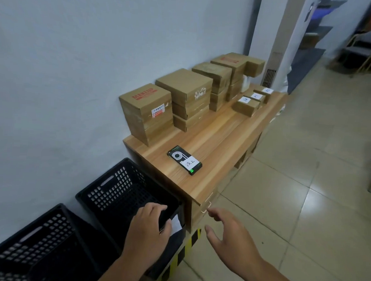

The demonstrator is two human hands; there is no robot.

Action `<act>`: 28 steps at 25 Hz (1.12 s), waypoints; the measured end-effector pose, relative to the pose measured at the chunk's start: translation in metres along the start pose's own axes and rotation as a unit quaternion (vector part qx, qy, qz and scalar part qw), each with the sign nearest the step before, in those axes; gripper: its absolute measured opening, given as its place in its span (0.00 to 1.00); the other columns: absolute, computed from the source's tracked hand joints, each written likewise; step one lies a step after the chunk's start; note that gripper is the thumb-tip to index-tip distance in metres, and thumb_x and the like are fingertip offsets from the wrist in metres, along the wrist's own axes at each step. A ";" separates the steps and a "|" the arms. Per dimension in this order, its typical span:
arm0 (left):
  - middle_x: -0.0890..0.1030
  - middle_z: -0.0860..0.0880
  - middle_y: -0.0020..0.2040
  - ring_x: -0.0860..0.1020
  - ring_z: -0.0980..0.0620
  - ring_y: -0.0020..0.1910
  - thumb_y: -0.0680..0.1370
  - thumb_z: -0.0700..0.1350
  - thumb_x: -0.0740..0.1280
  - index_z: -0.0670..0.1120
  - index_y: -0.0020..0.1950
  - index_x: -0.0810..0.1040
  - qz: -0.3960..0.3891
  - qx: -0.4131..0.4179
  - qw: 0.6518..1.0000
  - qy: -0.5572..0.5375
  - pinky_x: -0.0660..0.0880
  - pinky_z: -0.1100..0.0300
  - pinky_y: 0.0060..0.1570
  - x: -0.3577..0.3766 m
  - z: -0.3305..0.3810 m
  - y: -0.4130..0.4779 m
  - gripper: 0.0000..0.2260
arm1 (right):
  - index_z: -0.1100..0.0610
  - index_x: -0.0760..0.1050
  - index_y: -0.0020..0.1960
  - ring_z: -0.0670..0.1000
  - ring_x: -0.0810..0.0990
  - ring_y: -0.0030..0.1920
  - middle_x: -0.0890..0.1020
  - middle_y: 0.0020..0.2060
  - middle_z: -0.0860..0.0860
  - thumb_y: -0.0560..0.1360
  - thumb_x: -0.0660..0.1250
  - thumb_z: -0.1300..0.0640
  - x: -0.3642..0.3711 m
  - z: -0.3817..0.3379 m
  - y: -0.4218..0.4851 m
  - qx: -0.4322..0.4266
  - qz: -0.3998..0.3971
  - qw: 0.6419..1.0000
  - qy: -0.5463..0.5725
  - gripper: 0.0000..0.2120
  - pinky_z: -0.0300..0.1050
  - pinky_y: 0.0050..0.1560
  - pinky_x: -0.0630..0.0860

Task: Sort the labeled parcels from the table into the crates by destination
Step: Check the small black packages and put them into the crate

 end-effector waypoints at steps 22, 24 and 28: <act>0.71 0.56 0.61 0.69 0.55 0.58 0.80 0.56 0.59 0.54 0.63 0.71 -0.023 -0.134 0.990 0.046 0.68 0.59 0.61 0.095 0.033 0.226 0.14 | 0.47 0.76 0.64 0.40 0.78 0.56 0.80 0.56 0.40 0.75 0.72 0.51 -0.030 0.079 0.295 -0.053 -0.171 0.983 -0.046 0.18 0.41 0.58 0.76; 0.71 0.56 0.61 0.69 0.54 0.58 0.79 0.57 0.57 0.55 0.63 0.70 -0.044 -0.150 0.985 0.067 0.67 0.58 0.60 0.104 0.029 0.236 0.14 | 0.46 0.77 0.63 0.43 0.79 0.55 0.81 0.55 0.42 0.74 0.72 0.51 -0.019 0.083 0.319 -0.045 -0.199 0.978 -0.048 0.18 0.40 0.55 0.75; 0.71 0.54 0.63 0.69 0.51 0.61 0.79 0.56 0.58 0.54 0.66 0.70 -0.075 -0.211 0.972 0.075 0.65 0.59 0.59 0.129 0.035 0.257 0.17 | 0.46 0.75 0.66 0.46 0.79 0.56 0.81 0.56 0.46 0.75 0.71 0.53 0.004 0.100 0.374 -0.055 -0.274 0.959 -0.052 0.19 0.43 0.57 0.75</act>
Point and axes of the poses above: each hand's wrist, its own y-axis towards the middle knuckle, its own x-axis out of the palm, z = x × y, the point moved 1 cm from there along y, towards the middle knuckle
